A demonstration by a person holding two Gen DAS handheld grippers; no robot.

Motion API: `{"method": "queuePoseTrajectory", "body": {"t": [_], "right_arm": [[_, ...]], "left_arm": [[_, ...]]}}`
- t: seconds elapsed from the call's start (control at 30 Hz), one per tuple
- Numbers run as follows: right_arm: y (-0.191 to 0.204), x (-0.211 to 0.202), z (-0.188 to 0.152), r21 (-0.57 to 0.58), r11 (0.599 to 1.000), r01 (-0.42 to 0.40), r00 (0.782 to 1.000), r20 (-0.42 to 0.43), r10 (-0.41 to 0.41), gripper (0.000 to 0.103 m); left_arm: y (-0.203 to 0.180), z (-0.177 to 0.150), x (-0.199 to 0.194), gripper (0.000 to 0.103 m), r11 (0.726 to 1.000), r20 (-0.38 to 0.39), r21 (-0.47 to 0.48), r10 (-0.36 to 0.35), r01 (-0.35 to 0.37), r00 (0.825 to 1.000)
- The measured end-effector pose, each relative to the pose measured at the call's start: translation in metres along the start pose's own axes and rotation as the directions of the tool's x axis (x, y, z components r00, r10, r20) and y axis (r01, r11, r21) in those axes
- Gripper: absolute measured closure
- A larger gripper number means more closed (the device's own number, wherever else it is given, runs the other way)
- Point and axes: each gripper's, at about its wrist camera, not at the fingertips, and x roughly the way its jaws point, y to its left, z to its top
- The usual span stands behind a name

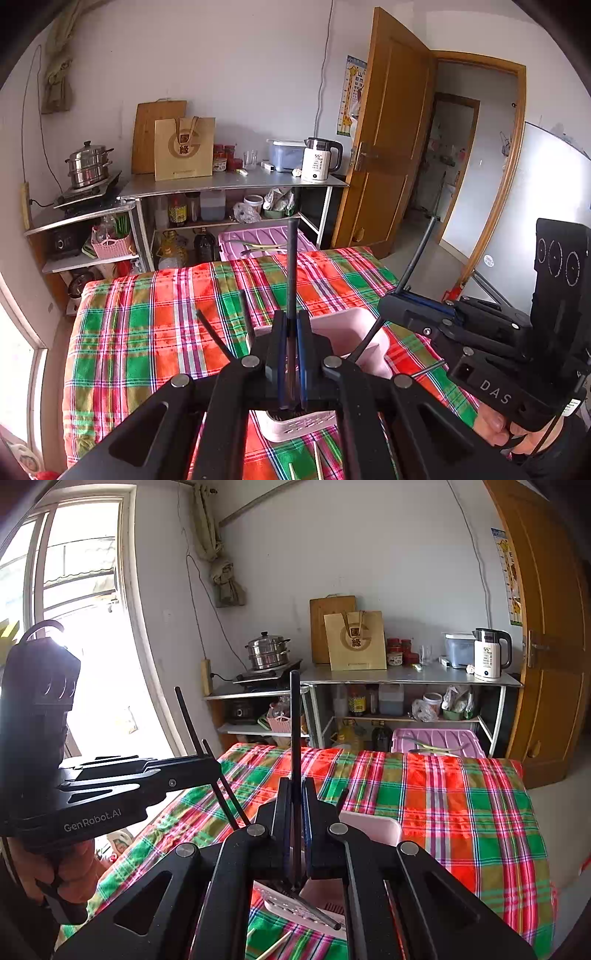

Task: Organize utensils
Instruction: 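Lower the chopsticks into the basket compartments and open both tools, then withdraw both tools and move them toward the light wooden chopsticks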

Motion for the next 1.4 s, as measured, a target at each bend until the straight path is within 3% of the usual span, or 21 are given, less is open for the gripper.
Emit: {"method": "queuePoseTrajectory", "body": {"t": [0.2,0.27,0.4,0.63,0.97,1.23,1.4], "right_arm": [[-0.002,0.005,-0.007,-0.008,1.000,0.002,0.999,-0.036,-0.002,0.098],[-0.001,0.003,-0.007,-0.013,1.000,0.010,0.999,-0.038,-0.011,0.089],[-0.001,-0.007,-0.007,-0.018,1.000,0.009,1.000,-0.030,-0.009,0.087],[0.001,-0.046,-0.013,-0.036,0.999,0.015,1.000,0.013,-0.015,0.086],[0.001,-0.117,-0.052,-0.035,0.999,0.009,0.998,0.056,-0.007,0.086],[-0.014,-0.147,-0.103,0.021,1.000,0.020,0.999,0.027,-0.020,0.086],[-0.018,-0.146,-0.129,0.060,0.998,0.013,1.000,-0.027,-0.011,0.086]], "left_arm": [[0.004,-0.013,0.010,0.098,1.000,-0.027,-0.012,0.000,0.000,1.000],[0.005,-0.017,0.009,0.098,1.000,-0.026,-0.011,0.009,-0.009,1.000],[0.006,-0.019,0.001,0.095,1.000,-0.012,-0.020,0.008,-0.008,1.000],[-0.001,-0.034,-0.043,0.079,1.000,0.070,-0.012,0.015,-0.015,0.997],[-0.022,-0.085,-0.108,0.078,1.000,0.153,-0.003,0.005,-0.005,0.988],[-0.035,-0.143,-0.121,0.078,1.000,0.119,0.001,-0.002,0.002,0.993],[-0.032,-0.174,-0.111,0.078,1.000,0.054,-0.018,0.004,-0.003,0.999]]}}
